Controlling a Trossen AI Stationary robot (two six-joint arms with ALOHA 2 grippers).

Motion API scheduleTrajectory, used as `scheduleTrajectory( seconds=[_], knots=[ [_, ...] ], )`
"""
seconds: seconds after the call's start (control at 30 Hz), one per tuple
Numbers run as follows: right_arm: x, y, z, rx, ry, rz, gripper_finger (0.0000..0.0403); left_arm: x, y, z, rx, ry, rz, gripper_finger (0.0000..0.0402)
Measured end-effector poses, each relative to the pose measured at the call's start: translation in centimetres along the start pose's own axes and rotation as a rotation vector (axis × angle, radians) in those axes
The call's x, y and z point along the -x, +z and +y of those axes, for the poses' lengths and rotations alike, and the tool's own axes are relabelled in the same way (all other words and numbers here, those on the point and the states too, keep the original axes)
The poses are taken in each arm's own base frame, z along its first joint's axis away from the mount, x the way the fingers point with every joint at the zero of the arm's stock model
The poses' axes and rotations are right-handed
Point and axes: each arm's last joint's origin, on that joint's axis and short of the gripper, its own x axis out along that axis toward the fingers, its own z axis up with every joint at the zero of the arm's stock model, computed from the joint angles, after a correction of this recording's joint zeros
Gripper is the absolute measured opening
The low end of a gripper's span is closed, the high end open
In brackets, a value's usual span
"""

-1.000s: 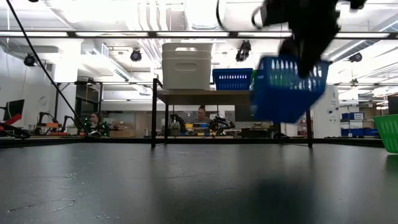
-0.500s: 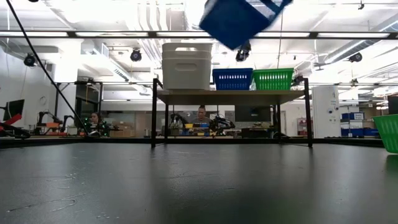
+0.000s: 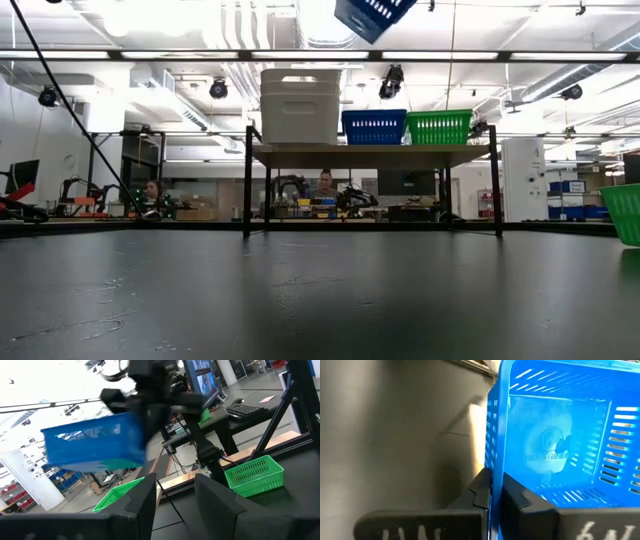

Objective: Stack baskets on shelf by color
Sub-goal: Stack the blue bin on top of the blue bin on the shelf

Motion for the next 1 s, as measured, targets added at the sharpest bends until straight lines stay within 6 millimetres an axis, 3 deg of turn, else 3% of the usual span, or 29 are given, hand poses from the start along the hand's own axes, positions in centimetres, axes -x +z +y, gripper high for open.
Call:
scheduleTrajectory(
  seconds=[0.23,0.43,0.67,1.0],
  knots=[
    [-1.8,-2.0,-6.6,-0.091,-0.02,0.085,0.0009,0.0,0.0,0.0,-0.017,0.0,0.0,0.012],
    [-4.4,-4.4,-10.3,-0.188,0.106,0.12,0.0008,0.0,0.0,0.0,-0.017,0.0,0.0,0.012],
    [-7.7,-5.9,-11.3,-0.203,0.137,0.241,0.0008,0.0,0.0,0.0,-0.018,0.0,0.0,0.012],
    [-12.3,-7.1,-10.4,-0.157,0.213,0.395,0.0009,0.0,0.0,0.0,-0.022,0.0,0.001,0.012]
  ],
)
